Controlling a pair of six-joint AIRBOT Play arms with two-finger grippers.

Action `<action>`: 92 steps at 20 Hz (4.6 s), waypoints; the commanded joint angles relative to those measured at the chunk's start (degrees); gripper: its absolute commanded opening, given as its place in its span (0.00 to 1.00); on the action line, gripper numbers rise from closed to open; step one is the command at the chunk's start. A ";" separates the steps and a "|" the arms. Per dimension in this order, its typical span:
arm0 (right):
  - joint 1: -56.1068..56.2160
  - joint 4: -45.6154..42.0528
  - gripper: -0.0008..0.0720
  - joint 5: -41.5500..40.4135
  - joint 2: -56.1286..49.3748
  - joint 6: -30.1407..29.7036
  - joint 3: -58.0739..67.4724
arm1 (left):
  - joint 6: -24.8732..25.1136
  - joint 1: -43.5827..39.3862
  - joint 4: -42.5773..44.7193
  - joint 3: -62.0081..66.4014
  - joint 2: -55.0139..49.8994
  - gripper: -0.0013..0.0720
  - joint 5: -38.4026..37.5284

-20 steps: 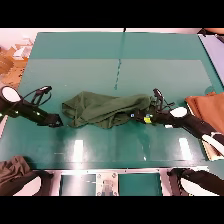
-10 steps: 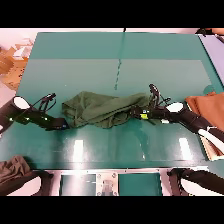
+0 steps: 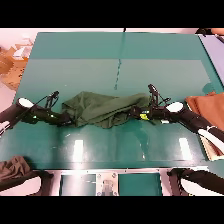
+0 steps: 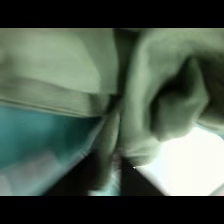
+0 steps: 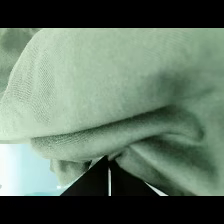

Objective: Fold the shirts.

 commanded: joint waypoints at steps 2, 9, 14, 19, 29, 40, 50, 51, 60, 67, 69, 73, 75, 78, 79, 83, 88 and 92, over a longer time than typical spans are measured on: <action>-0.46 0.02 0.04 2.14 0.59 0.04 1.77 | 3.48 0.00 -2.54 1.75 -0.90 0.05 -6.91; -14.23 0.00 0.04 19.87 14.93 0.52 15.39 | -3.82 0.00 -3.02 27.76 7.91 0.05 -13.49; -31.23 0.04 0.04 20.68 32.30 1.57 33.86 | -4.02 0.00 -1.95 57.24 24.09 0.05 -3.37; -46.60 -0.04 0.04 17.38 39.26 1.55 55.04 | -6.23 0.00 3.19 81.48 27.43 0.05 -1.77; -49.20 -6.75 0.04 13.66 35.98 5.99 56.50 | -16.22 0.00 23.50 72.06 26.73 0.05 -1.46; -34.18 -0.37 0.04 3.65 0.83 -2.73 23.12 | -3.91 -0.17 5.09 53.35 -12.68 0.05 -3.93; -34.73 -1.16 0.04 12.44 -34.49 2.08 51.67 | -3.74 -0.04 4.94 54.38 -27.78 0.05 8.79; -35.04 -4.07 0.04 14.47 -34.84 3.48 54.23 | -3.74 -0.04 5.75 55.10 -27.76 0.05 7.67; -36.85 -38.99 0.04 41.59 -34.49 9.53 59.58 | -5.79 -0.11 16.06 56.17 -27.76 0.05 -16.24; -33.75 -48.09 0.04 44.92 -34.49 9.55 54.47 | -8.41 -0.11 19.15 50.73 -27.76 0.05 -21.55; -33.62 -48.02 0.04 44.87 -34.51 9.55 54.47 | -8.46 -0.11 19.12 50.73 -27.78 0.05 -20.92; -33.59 -48.02 0.04 44.89 -34.51 9.60 54.47 | -8.85 -0.17 16.74 50.49 -28.52 0.05 -19.65; -33.46 -48.04 0.04 44.96 -34.49 9.60 54.47 | -9.86 -0.17 16.74 50.49 -29.03 0.05 -20.72; -33.40 -48.00 0.39 45.42 -34.49 10.03 54.53 | -10.12 -0.17 16.55 50.51 -29.00 0.26 -22.95; -33.40 -48.00 0.56 46.07 -34.32 10.03 54.55 | -12.11 -0.15 16.65 50.60 -29.00 0.63 -23.56; -34.34 -47.93 0.56 50.03 -31.71 12.15 55.47 | -18.10 0.85 17.22 52.96 -28.87 0.68 -30.56; -38.27 -46.49 0.50 51.30 -21.62 12.11 48.43 | -22.93 4.63 17.27 48.33 -23.58 0.67 -36.52; -45.31 -46.31 0.50 47.08 -6.69 12.00 29.33 | -21.53 7.37 17.68 27.96 -7.61 0.67 -31.54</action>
